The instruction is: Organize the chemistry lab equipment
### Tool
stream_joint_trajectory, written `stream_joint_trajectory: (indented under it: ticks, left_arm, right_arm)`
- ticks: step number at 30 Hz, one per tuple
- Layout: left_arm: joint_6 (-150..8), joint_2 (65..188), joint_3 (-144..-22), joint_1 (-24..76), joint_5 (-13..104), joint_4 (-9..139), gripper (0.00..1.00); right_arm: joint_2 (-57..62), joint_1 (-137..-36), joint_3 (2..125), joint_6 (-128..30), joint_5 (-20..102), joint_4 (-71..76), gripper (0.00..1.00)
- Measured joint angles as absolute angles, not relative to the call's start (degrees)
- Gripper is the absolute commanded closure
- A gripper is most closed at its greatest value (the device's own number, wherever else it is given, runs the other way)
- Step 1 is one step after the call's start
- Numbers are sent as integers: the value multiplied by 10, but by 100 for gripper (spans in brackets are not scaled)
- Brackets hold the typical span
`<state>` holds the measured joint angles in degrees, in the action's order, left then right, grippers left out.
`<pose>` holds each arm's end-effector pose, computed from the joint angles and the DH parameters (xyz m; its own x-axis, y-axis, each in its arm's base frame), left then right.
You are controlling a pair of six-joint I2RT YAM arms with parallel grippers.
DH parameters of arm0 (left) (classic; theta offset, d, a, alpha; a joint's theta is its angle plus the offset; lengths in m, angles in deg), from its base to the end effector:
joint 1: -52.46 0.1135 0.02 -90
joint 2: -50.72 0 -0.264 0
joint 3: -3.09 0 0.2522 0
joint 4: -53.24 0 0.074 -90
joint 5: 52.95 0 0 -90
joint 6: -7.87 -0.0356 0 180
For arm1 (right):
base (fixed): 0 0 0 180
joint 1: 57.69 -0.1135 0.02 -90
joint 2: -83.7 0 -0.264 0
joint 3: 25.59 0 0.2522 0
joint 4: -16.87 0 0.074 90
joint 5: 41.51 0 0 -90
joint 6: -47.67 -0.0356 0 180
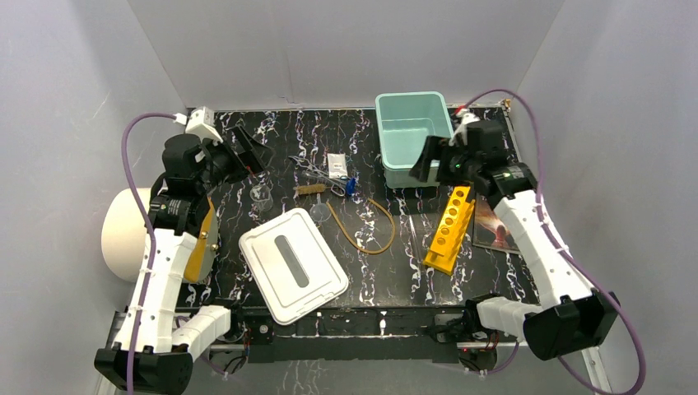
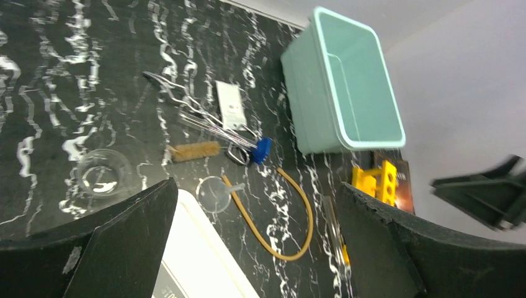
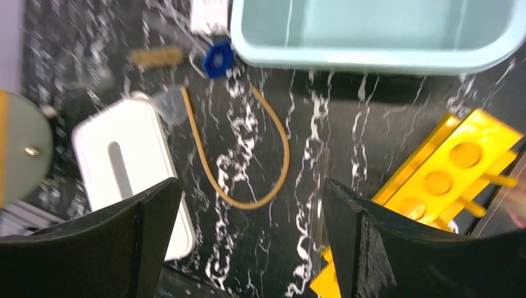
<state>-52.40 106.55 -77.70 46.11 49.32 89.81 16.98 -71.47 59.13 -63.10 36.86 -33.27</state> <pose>0.2048 -0.0304 0.4165 -0.3299 -0.4509 -0.8294 0.1743 0.8344 -0.5229 0.2389 0.0660 0.3760 -0.6246 0.2044 -0.7537 -0.1899 0.8964 0.4005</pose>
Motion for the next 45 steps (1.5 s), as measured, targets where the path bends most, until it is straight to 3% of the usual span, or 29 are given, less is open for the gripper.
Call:
stream_joint_trajectory:
  ticks: [5, 6, 8, 14, 26, 40, 45]
  left_arm:
    - [-529, 1085, -773, 458, 561, 874, 2]
    - [-529, 1090, -773, 457, 570, 870, 2]
    - [-528, 1101, -773, 456, 581, 864, 2]
    - [-523, 1133, -765, 447, 605, 854, 2]
    - [-521, 1168, -763, 425, 612, 854, 2]
    - [-505, 1192, -765, 406, 610, 854, 2]
    - [-495, 1192, -765, 406, 604, 854, 2]
  right_arm:
    - [150, -827, 551, -637, 480, -365, 20]
    - [149, -843, 537, -643, 501, -371, 28]
    - [145, -871, 506, -653, 544, -375, 35]
    - [105, -909, 435, -685, 615, -371, 31]
    - [65, -911, 361, -717, 610, -294, 31]
    - [-35, -911, 372, -728, 637, -265, 41]
    - [-47, -911, 371, -722, 638, -254, 50]
